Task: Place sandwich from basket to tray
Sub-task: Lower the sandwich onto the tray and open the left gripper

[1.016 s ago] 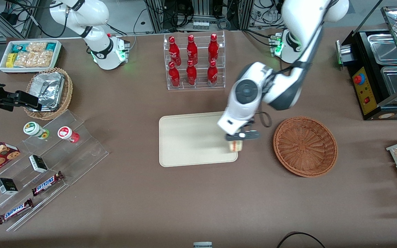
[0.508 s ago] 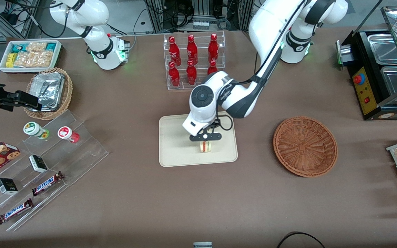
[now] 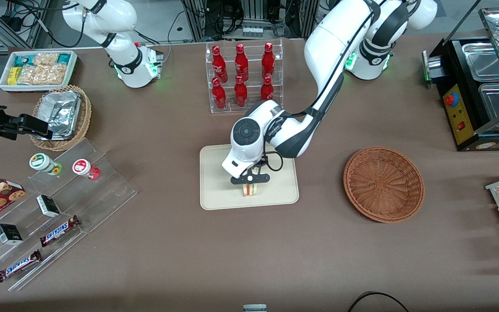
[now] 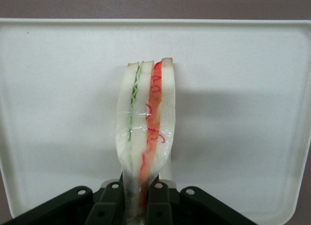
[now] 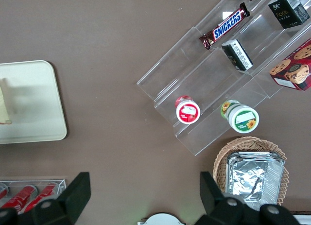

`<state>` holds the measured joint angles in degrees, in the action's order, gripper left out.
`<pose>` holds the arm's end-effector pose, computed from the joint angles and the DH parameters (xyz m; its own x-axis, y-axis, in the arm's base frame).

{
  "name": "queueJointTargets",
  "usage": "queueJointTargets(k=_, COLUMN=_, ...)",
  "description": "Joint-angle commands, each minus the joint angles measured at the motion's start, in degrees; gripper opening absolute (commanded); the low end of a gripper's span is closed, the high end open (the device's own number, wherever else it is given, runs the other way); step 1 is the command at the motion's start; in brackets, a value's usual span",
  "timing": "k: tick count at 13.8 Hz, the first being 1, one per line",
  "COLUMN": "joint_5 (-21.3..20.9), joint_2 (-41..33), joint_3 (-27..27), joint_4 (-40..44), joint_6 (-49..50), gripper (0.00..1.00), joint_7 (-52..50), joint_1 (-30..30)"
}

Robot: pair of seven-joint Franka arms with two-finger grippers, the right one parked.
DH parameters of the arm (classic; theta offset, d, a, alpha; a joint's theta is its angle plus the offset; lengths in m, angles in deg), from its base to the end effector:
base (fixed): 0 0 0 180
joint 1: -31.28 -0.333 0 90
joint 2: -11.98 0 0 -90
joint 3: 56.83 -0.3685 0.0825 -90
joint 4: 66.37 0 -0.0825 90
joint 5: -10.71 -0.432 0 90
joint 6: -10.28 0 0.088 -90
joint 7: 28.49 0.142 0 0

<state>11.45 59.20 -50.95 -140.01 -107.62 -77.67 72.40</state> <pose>0.5726 -0.5877 0.2281 0.9925 0.0740 -0.0975 0.0762 -0.9969 0.0190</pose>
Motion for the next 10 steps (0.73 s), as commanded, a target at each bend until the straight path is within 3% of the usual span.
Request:
queueJointTargets(k=1, joint_5=0.66, joint_2=1.13, joint_3=-0.26, joint_4=2.36, joint_6=1.09, gripper=0.00, joint_7=-2.05, joint_1=0.55)
queueJointTargets(k=4, joint_5=0.57, joint_2=1.92, joint_3=-0.26, joint_4=2.36, joint_6=0.83, gripper=0.00, joint_7=-3.37, joint_1=0.81)
queueJointTargets(k=5, joint_5=0.57, joint_2=1.92, joint_3=-0.35, joint_4=2.36, joint_6=0.83, gripper=0.42, joint_7=-3.37, joint_1=0.90)
queueJointTargets(k=6, joint_5=0.57, joint_2=1.92, joint_3=-0.35, joint_4=2.36, joint_6=0.83, gripper=0.99, joint_7=-3.37, joint_1=0.90)
queueJointTargets(k=10, joint_5=0.48, joint_2=0.69, joint_3=-0.44, joint_4=2.62, joint_6=1.79, gripper=1.00, joint_7=-3.46, joint_1=0.90)
